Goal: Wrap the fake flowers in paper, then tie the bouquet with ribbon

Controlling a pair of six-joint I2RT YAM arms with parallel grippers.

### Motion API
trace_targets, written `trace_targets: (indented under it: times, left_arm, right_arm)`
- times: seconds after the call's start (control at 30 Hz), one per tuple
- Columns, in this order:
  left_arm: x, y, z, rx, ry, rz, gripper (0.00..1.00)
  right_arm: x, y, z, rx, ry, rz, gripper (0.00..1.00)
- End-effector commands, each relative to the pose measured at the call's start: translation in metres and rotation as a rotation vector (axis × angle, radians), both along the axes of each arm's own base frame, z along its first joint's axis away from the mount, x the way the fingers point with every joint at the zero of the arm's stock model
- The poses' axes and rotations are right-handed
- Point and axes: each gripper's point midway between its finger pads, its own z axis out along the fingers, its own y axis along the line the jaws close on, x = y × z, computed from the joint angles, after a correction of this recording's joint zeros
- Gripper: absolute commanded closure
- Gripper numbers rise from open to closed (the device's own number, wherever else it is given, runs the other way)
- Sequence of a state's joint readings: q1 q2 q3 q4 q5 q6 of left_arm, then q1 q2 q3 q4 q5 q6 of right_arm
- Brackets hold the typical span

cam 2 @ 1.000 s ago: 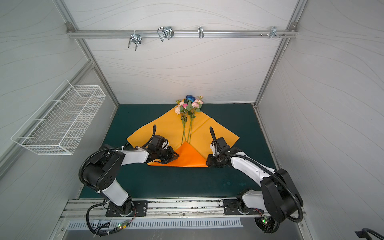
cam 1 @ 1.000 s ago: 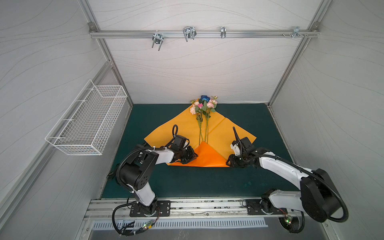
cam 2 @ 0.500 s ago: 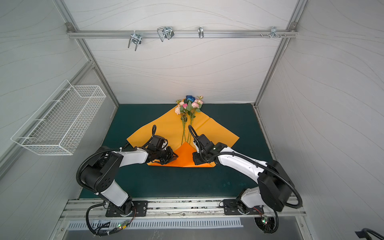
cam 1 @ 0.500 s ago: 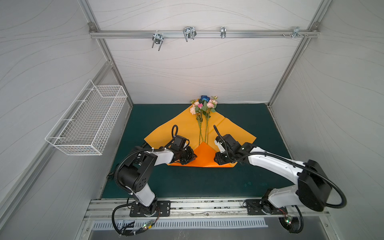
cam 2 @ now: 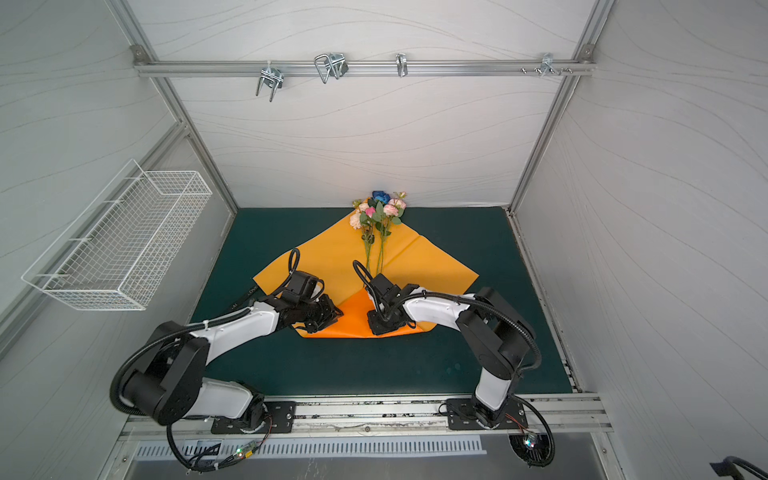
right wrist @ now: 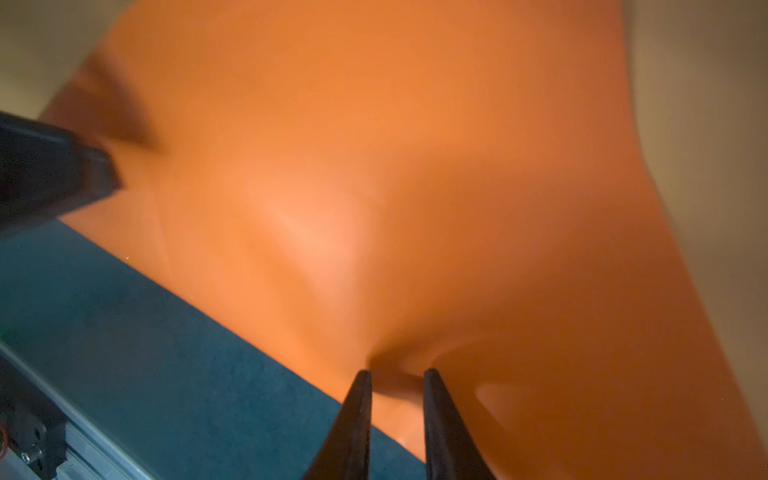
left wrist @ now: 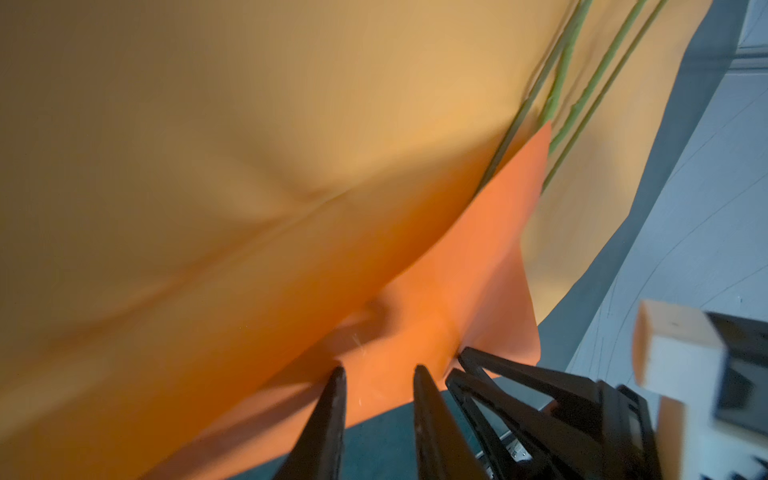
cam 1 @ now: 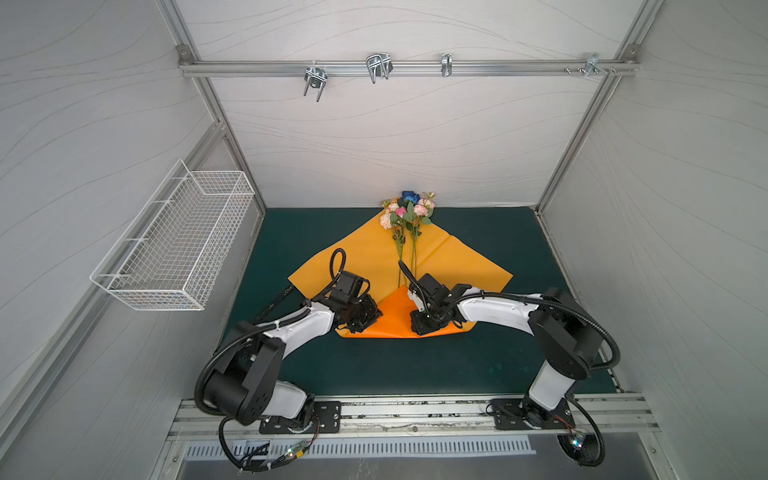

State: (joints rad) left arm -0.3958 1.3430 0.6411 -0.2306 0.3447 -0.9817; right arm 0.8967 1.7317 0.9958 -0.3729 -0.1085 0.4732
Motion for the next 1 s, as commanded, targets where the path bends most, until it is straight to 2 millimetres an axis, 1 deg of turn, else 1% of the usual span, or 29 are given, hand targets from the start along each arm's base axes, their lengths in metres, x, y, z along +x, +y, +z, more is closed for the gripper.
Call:
trace_targets:
  times: [0.0,0.07,0.1,0.13,0.23,0.33,0.57,0.7,0.77,0.83,0.9,0.97]
  left_arm:
    - [-0.017,0.049,0.002,0.134,0.021,0.085,0.61]
    - [-0.024,0.074,0.004,0.185,0.018,0.137,0.43]
    - [-0.026,0.089,0.005,0.214,0.014,0.171,0.36]
    - [-0.029,0.101,0.004,0.230,0.018,0.198,0.33]
    - [-0.029,0.121,0.001,0.229,0.019,0.260,0.25]
    - [-0.021,0.129,-0.002,0.235,0.016,0.284,0.21]
    - [-0.002,0.143,-0.015,0.281,0.035,0.306,0.20]
    - [0.009,0.147,-0.020,0.275,0.012,0.324,0.20]
    - [0.012,0.146,-0.023,0.263,0.009,0.333,0.23]
    - [0.012,0.147,-0.027,0.254,0.017,0.352,0.28]
    - [0.013,0.144,-0.031,0.232,0.018,0.357,0.31]
    - [0.014,0.140,-0.033,0.207,0.013,0.359,0.37]
  right_arm:
    - [0.003,0.009,0.003,0.026,-0.007,0.016,0.75]
    - [0.004,0.011,0.002,0.028,-0.005,0.017,0.75]
    - [0.004,0.012,0.001,0.029,-0.004,0.022,0.75]
    - [0.004,0.013,0.000,0.029,0.000,0.022,0.75]
    - [0.004,0.014,-0.001,0.029,0.001,0.026,0.75]
    - [0.004,0.014,-0.001,0.028,0.004,0.029,0.75]
    - [0.003,0.014,0.003,0.033,-0.001,0.040,0.75]
    - [0.002,0.021,0.007,0.056,0.001,0.055,0.75]
    - [0.002,0.026,0.010,0.061,-0.003,0.066,0.74]
    - [0.001,0.031,0.013,0.060,-0.005,0.078,0.74]
    - [-0.002,0.035,0.014,0.058,-0.004,0.090,0.74]
    - [-0.005,0.038,0.013,0.053,-0.001,0.101,0.74]
